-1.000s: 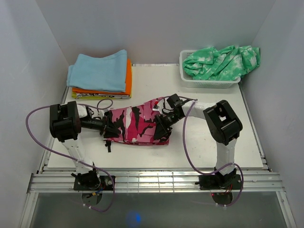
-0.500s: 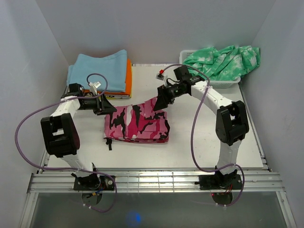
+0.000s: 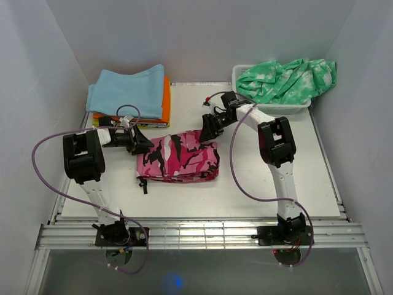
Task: Fold and stack the trousers
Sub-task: Fold the trousers, then neatly place the folded trousers to the corner
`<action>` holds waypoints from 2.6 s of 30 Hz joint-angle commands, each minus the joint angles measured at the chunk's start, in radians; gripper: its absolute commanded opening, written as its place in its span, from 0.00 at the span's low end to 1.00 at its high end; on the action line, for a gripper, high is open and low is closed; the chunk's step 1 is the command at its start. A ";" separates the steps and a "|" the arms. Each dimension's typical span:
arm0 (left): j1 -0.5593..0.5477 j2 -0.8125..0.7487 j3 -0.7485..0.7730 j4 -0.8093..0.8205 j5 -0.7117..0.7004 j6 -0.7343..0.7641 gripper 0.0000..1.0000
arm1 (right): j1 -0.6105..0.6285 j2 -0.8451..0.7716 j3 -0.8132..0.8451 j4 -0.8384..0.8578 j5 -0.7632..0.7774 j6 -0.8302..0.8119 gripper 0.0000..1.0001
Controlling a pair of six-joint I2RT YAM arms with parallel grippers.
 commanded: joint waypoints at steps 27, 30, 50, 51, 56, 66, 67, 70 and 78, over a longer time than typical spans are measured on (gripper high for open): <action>0.045 -0.751 -0.092 -0.150 -0.395 -0.150 0.98 | 0.342 -0.813 -0.367 0.139 0.623 -0.445 0.90; 0.065 -0.766 -0.142 -0.182 -0.363 -0.241 0.98 | 0.486 -0.792 -0.441 0.309 0.720 -0.536 0.90; 0.215 -0.841 -0.380 -0.268 -0.347 -0.421 0.98 | 0.797 -0.327 -0.419 0.657 1.001 -0.645 1.00; 0.221 -0.837 -0.379 -0.269 -0.349 -0.421 0.98 | 0.798 -0.318 -0.406 0.678 0.999 -0.647 1.00; 0.270 -0.814 -0.391 -0.275 -0.340 -0.434 0.98 | 0.809 -0.223 -0.351 0.700 1.003 -0.674 0.94; 0.333 -0.768 -0.388 -0.334 -0.369 -0.404 0.98 | 0.798 -0.175 -0.356 0.732 0.935 -0.645 0.38; 0.333 -0.761 -0.397 -0.335 -0.382 -0.404 0.98 | 0.792 -0.179 -0.348 0.723 0.921 -0.631 0.29; 0.333 -0.738 -0.423 -0.300 -0.387 -0.404 0.98 | 0.778 -0.218 -0.319 0.703 0.892 -0.572 0.08; 0.291 -0.648 -0.457 -0.130 -0.300 -0.474 0.98 | 0.723 -0.271 -0.287 0.654 0.766 -0.472 0.08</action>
